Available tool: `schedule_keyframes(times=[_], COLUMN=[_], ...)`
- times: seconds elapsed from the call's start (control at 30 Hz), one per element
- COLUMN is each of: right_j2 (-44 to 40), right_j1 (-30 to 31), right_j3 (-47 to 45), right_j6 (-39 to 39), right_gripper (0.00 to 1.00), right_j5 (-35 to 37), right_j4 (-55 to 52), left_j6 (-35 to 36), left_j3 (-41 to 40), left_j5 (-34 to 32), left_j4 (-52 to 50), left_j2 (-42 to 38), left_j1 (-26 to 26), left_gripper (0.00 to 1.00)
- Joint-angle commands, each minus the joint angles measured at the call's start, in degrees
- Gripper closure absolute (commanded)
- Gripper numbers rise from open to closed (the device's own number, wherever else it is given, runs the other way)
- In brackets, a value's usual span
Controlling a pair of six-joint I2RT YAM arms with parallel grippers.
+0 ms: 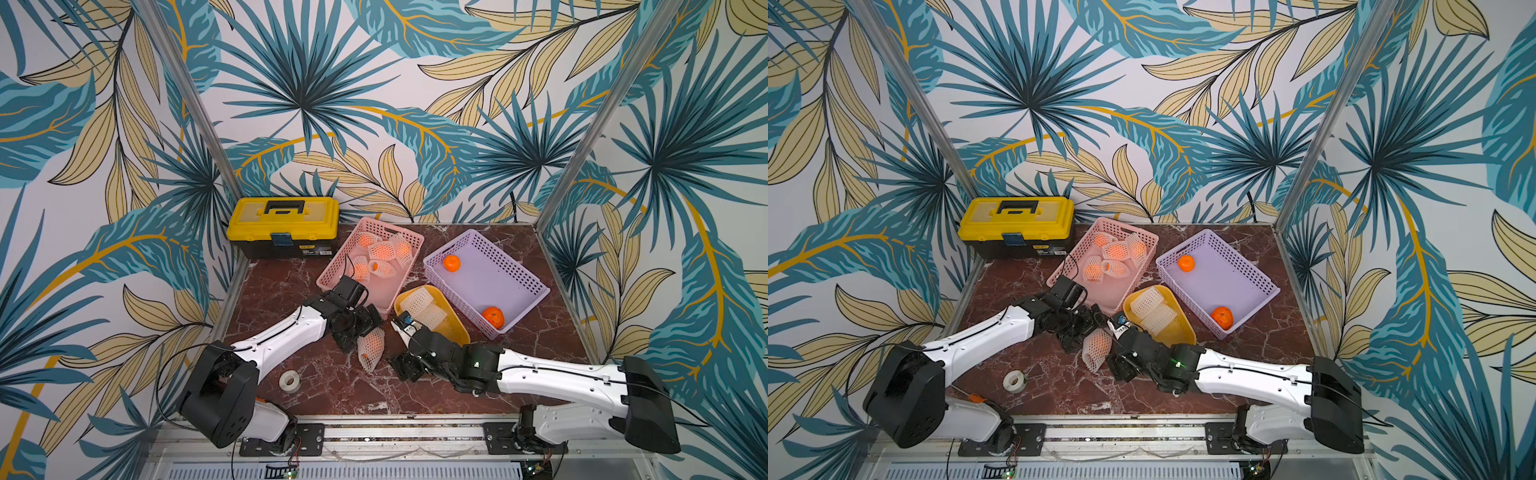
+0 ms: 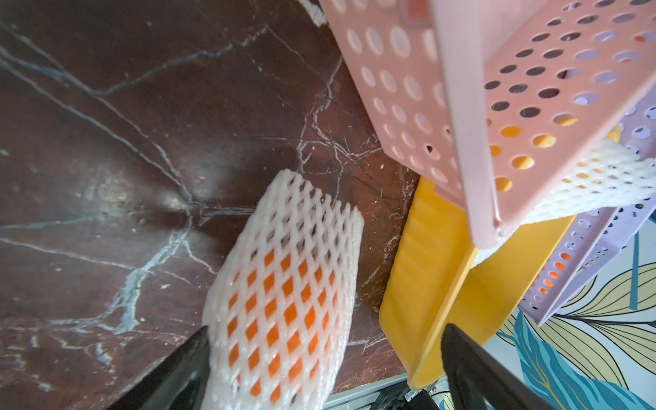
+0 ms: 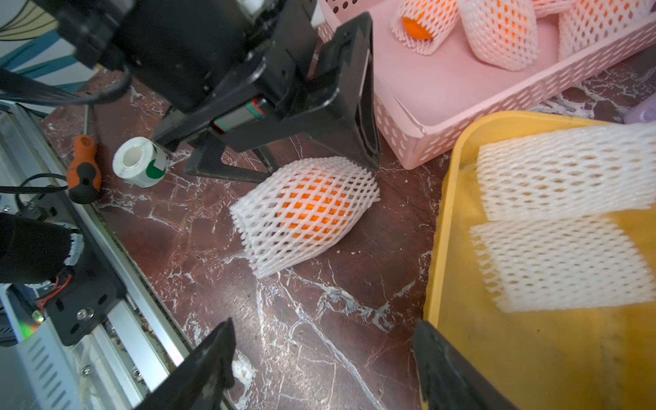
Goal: Remove foam nets from oranges
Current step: Place the orange at the center of the board.
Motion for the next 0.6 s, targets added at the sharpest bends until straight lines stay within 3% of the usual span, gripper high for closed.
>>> schedule_keyframes(times=[0.0,0.13,0.3,0.57], right_j2=[1.0,2.7,7.0,15.0], right_j1=[0.7,2.0,5.4,8.0], right_j3=[-0.5,-2.2,-4.7,-2.6], right_j6=[1.4,1.6,-3.5,-9.9], right_gripper=[0.17,0.14,0.11,0.08], right_j5=[2.6,2.7,3.3,8.2], right_j4=[0.4,6.1,15.8,22.1], left_j6=[1.3,0.8,-0.8,-2.7], left_j3=[1.1,1.6,1.8,0.6], left_j5=[-1.8,-3.1,-2.7,-0.5], left_j4=[-1.8,-3.1,-3.3,-1.3], left_j2=[-1.0,-1.1,-1.1,-0.8], left_j1=[0.5,0.5,0.6,0.6], left_gripper=[0.00,0.01,0.00,0.00])
